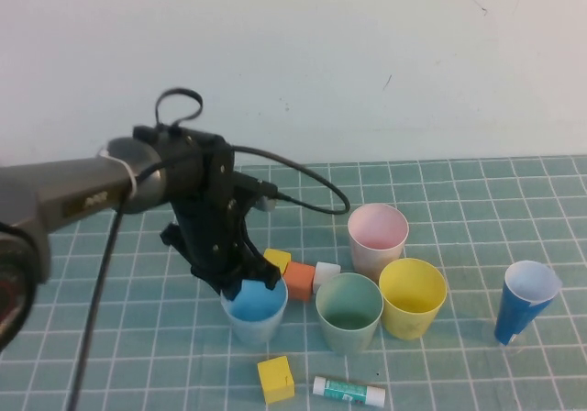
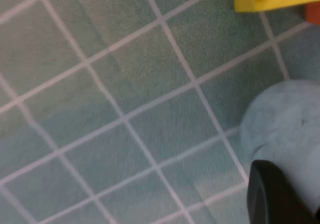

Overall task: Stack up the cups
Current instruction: Pick up the blue cup, then place the blue cup on the green cup

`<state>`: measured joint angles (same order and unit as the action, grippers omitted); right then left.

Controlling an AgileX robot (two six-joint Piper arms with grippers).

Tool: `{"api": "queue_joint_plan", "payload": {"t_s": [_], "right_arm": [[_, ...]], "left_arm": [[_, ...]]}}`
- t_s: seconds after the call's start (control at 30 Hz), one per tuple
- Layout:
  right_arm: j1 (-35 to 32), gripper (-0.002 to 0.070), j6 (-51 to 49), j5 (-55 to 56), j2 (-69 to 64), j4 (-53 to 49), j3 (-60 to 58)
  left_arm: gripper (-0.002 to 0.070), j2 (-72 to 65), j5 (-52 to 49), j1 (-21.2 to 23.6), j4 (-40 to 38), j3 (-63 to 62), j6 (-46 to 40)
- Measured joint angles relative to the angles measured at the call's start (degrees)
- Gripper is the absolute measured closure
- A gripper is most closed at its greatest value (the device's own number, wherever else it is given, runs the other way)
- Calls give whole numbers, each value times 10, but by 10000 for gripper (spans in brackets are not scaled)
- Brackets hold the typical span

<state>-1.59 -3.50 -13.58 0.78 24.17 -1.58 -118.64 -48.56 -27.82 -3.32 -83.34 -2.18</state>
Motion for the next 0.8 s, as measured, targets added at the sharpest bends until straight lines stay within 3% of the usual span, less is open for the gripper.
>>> {"api": "queue_joint_plan", "payload": {"t_s": [0.23, 0.37, 0.63, 0.8], "right_arm": [[0, 679, 1, 0, 0, 0, 0], [0, 679, 9, 0, 0, 0, 0], [0, 679, 11, 0, 0, 0, 0], [0, 679, 11, -1, 0, 0, 0]], "left_arm": [[669, 140, -26, -3, -9, -1, -5], [670, 208, -34, -30, -38, -3, -29], [670, 182, -17, -103, -51, -4, -38], [670, 132, 24, -114, -55, -4, -34]]}}
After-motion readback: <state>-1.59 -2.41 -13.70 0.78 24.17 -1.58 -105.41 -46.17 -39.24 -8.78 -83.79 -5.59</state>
